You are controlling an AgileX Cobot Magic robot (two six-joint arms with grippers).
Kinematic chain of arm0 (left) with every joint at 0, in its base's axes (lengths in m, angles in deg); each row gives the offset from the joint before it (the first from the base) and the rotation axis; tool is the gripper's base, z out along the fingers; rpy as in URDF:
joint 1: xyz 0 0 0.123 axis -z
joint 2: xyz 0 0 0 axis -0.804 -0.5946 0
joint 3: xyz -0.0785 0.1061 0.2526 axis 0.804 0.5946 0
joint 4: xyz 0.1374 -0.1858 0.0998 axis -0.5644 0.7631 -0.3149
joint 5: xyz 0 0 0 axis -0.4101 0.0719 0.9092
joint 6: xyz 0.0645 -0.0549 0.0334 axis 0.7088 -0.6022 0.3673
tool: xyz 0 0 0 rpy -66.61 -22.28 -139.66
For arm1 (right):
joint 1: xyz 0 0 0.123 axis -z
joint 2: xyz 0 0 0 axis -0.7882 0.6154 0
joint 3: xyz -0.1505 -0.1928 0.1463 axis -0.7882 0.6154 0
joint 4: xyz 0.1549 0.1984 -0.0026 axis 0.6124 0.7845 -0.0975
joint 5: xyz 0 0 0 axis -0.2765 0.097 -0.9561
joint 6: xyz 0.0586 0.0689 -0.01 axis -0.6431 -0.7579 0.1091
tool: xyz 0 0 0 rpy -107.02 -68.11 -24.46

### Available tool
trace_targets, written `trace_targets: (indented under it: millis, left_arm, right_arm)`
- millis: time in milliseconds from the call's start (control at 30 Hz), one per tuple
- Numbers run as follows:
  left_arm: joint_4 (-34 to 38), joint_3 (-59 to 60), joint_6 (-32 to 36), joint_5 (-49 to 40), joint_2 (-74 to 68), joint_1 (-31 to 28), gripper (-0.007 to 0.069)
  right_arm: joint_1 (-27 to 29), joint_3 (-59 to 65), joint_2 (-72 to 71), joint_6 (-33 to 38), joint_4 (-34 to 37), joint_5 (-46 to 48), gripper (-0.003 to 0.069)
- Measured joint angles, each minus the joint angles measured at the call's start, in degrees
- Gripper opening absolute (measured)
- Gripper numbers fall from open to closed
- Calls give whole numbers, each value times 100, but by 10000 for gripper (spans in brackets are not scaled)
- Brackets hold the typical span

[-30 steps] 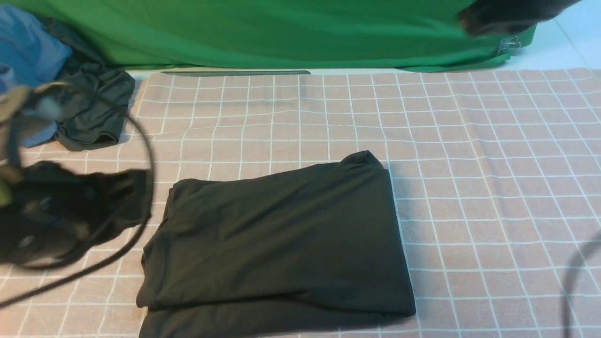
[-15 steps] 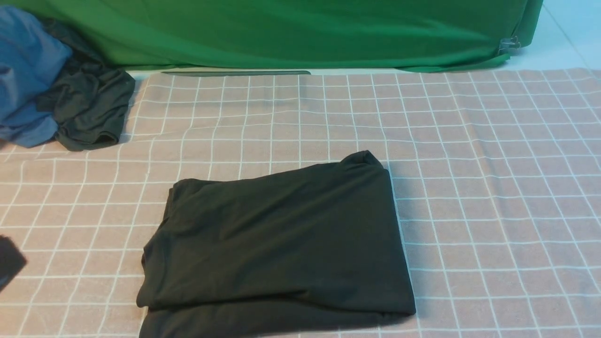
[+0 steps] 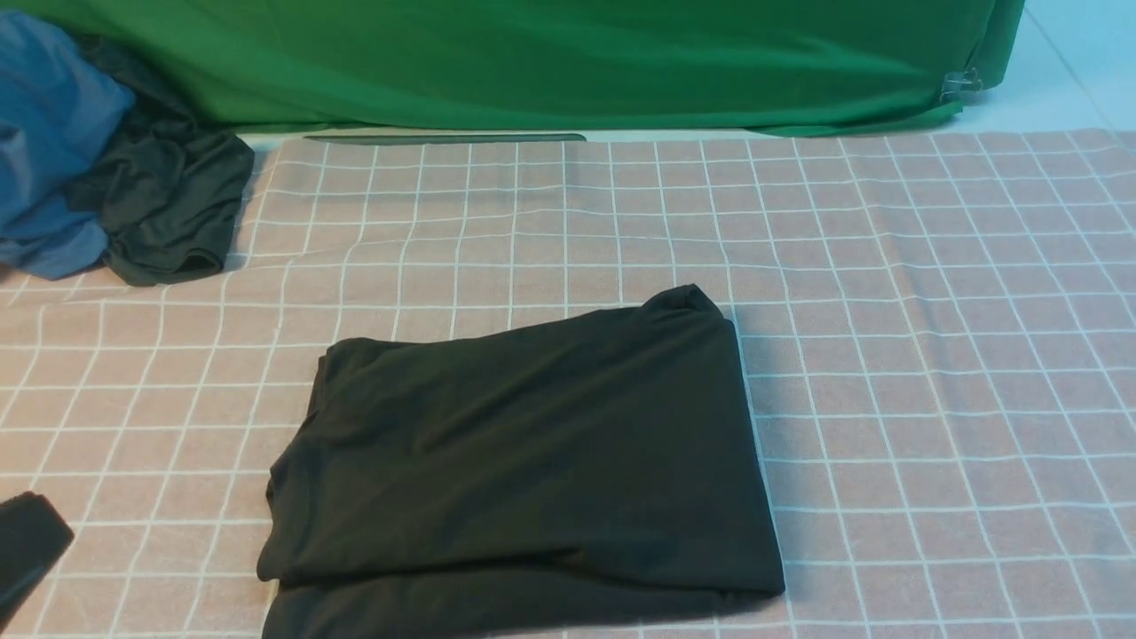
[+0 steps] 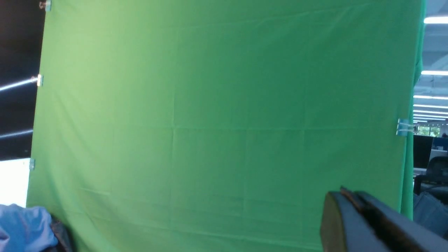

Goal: Fold a long-sleeved shirt over a pink coffee tablecloth.

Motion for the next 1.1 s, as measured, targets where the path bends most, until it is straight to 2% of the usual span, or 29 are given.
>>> trace_targets:
  millis: [300,833,1100]
  left_arm:
    - [0,45,0,401,0,0,14]
    - [-2,45,0,493,0,0,14]
    - [-145,57,359,606,0,0,14]
  right_arm:
    - [0,23,-6,-6,6,-12,101]
    - [0,23,-6,-16,6,-12,144]
    - [0,23,-6,-25,6,-12,167]
